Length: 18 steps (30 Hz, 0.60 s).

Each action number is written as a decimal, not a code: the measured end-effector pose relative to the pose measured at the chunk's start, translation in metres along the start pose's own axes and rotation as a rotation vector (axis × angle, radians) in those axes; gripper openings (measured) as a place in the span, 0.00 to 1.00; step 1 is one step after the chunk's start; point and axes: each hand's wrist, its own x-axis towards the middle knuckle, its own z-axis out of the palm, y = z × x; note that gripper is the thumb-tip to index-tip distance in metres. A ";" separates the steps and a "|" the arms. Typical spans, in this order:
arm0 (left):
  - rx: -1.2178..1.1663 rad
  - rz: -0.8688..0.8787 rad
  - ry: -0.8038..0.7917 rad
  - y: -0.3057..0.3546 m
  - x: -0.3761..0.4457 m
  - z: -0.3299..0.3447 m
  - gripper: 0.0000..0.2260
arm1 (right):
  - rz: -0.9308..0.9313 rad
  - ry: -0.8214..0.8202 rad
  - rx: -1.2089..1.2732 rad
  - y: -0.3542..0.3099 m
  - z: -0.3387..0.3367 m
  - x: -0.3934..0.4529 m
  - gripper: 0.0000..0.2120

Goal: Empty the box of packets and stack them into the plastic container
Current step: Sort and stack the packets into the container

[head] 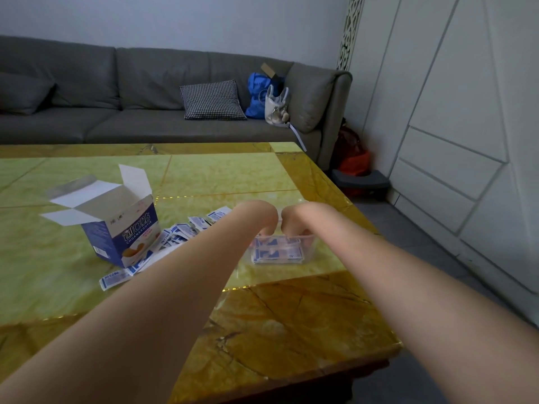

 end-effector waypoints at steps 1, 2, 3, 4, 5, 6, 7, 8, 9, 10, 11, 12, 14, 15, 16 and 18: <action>0.014 -0.002 -0.004 0.000 0.000 -0.001 0.11 | 0.005 -0.001 -0.008 -0.001 0.000 0.001 0.07; 0.026 0.003 0.002 0.000 -0.002 -0.001 0.10 | 0.009 -0.004 -0.012 -0.001 0.000 0.001 0.08; 0.037 0.010 0.018 0.001 -0.003 -0.002 0.07 | 0.010 -0.011 -0.014 -0.001 0.000 0.001 0.09; 0.036 0.023 0.040 0.001 -0.006 -0.003 0.05 | 0.008 -0.019 -0.012 -0.001 -0.001 0.001 0.12; 0.027 0.027 0.057 0.001 -0.007 -0.004 0.07 | 0.005 -0.028 -0.005 -0.001 -0.002 0.000 0.15; 0.020 0.030 0.067 0.001 -0.008 -0.005 0.09 | -0.002 -0.035 -0.002 -0.001 -0.003 -0.001 0.17; 0.009 0.022 0.070 0.001 -0.009 -0.006 0.08 | -0.008 -0.039 -0.006 -0.001 -0.005 -0.002 0.18; 0.002 0.011 0.069 0.001 -0.010 -0.007 0.08 | -0.013 -0.038 -0.017 -0.001 -0.006 -0.003 0.17; 0.006 -0.002 0.056 0.002 -0.010 -0.008 0.10 | -0.011 -0.039 -0.032 -0.001 -0.007 -0.004 0.14; 0.019 -0.005 0.043 0.004 -0.011 -0.008 0.12 | -0.007 -0.038 -0.042 -0.002 -0.008 -0.006 0.12; 0.049 -0.004 0.040 0.006 -0.013 -0.008 0.13 | -0.002 -0.040 -0.044 -0.002 -0.007 -0.007 0.12; 0.079 0.003 0.046 0.008 -0.013 -0.007 0.14 | -0.002 -0.046 -0.038 -0.002 -0.006 -0.009 0.13; 0.118 0.023 0.046 0.008 -0.013 -0.005 0.13 | -0.007 -0.072 -0.041 -0.002 -0.004 -0.009 0.13; 0.124 0.034 0.029 0.008 -0.012 -0.005 0.10 | -0.011 -0.081 -0.049 -0.001 -0.004 -0.008 0.12; 0.126 0.050 0.005 0.006 -0.013 -0.005 0.08 | -0.012 -0.090 -0.050 -0.001 -0.003 -0.008 0.11; 0.115 0.077 -0.042 0.005 -0.015 -0.005 0.07 | -0.004 -0.097 -0.033 0.000 -0.003 -0.006 0.10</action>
